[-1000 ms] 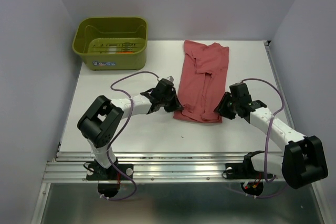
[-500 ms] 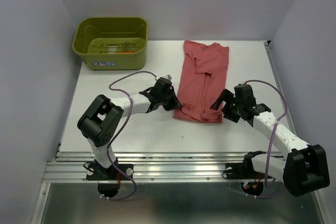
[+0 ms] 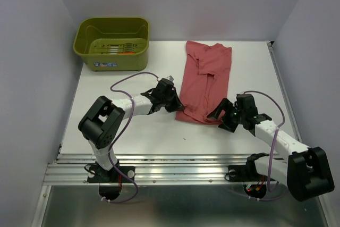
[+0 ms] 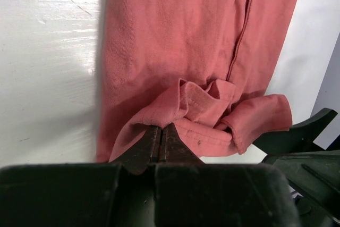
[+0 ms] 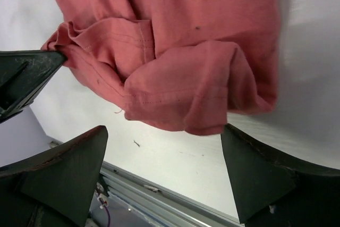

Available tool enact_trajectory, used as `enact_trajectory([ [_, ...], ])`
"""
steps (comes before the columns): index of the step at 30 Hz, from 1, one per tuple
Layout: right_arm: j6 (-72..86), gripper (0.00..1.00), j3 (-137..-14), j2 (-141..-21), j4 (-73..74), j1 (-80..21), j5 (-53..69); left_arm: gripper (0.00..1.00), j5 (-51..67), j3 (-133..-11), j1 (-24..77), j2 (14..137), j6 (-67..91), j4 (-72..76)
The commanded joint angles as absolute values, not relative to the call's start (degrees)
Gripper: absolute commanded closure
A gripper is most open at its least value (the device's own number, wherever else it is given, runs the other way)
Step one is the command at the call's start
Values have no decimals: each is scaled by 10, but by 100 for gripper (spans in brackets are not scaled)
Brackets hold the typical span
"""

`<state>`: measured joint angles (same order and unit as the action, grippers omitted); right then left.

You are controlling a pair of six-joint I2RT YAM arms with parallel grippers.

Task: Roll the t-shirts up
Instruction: Roll the T-shirt to the center of the board.

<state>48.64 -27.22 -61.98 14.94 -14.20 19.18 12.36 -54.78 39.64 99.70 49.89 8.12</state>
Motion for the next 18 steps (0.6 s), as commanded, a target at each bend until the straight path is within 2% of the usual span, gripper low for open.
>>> enact_trajectory([
  [1,491,8,-284,-637,87,-138,240,100,124,-541,395,991,501,101],
  [15,534,7,-293,-664,8,-138,210,100,127,-540,395,986,496,107],
  [18,545,8,-304,-672,-1,-138,185,91,125,-541,395,979,490,107],
])
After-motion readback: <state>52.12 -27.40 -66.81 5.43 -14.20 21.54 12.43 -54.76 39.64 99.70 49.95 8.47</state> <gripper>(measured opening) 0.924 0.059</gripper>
